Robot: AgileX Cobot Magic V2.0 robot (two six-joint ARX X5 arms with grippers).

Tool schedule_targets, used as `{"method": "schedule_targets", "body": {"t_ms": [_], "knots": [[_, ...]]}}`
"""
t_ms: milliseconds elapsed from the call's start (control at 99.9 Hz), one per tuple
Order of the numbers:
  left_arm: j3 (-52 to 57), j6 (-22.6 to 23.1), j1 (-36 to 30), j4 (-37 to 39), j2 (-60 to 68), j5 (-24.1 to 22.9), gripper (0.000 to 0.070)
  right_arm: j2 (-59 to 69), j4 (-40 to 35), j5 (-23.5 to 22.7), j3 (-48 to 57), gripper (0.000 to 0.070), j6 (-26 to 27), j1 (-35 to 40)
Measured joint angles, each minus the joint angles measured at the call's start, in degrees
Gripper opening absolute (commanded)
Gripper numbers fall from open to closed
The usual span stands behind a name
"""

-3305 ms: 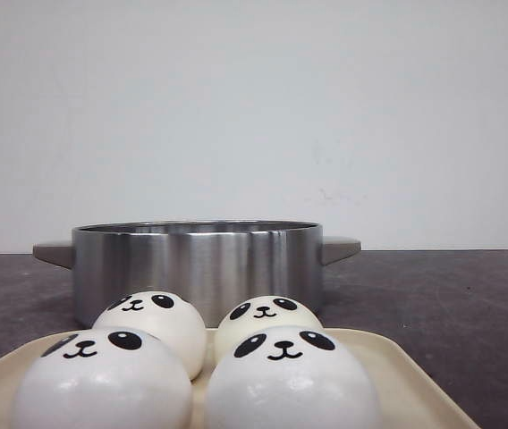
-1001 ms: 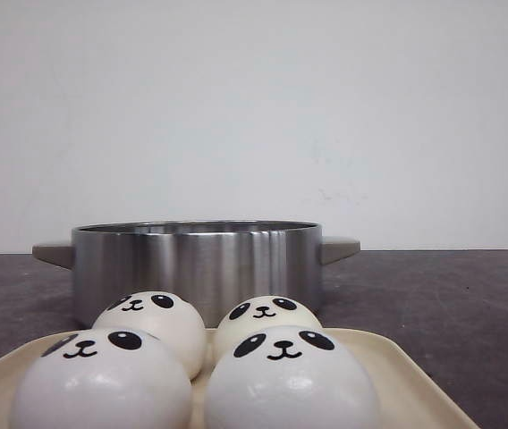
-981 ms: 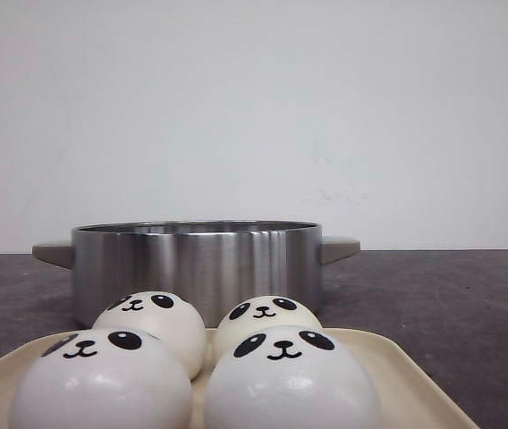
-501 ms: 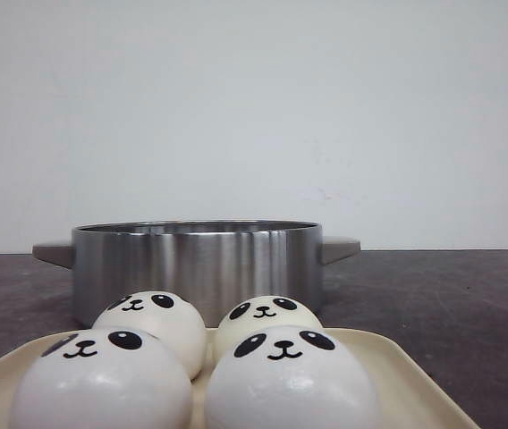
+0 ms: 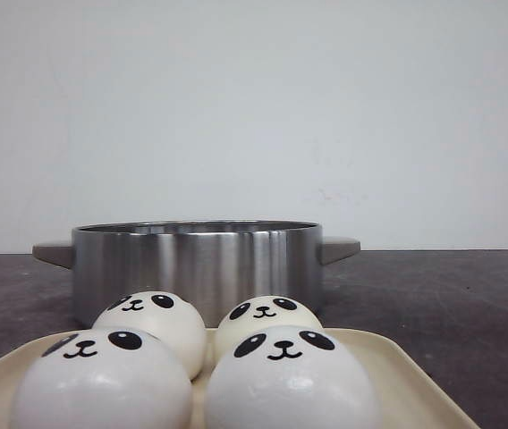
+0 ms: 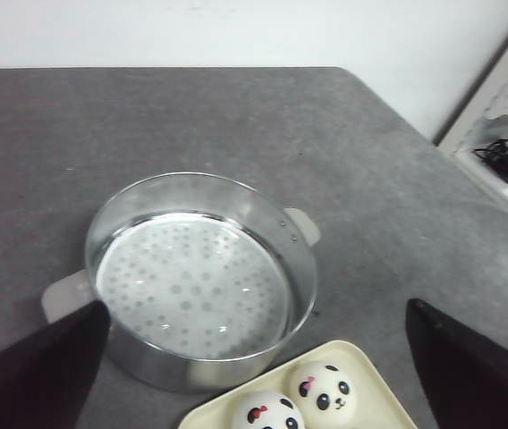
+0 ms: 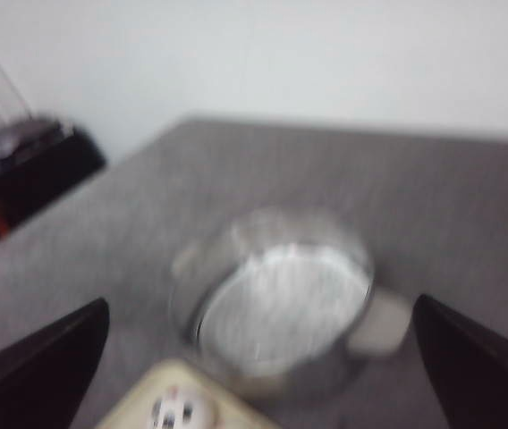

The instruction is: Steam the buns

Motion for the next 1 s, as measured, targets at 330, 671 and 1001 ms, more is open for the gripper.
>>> {"method": "schedule_targets", "body": {"t_ms": [330,671,1001], "knots": [[0.0,0.4,-3.0,-2.7,0.0,-0.1,0.0632,19.3,-10.1,16.6,3.8,0.07,13.0,28.4],[0.0,1.6,-4.5,-6.5,-0.2,-0.1,0.0633,38.6,-13.7,15.9,10.4,0.0657,20.9,33.8],[0.0,2.5,-4.5,-6.6,-0.2,0.0,0.0632,51.6,-13.4,22.1,10.4,0.0654,21.4,32.7]]}}
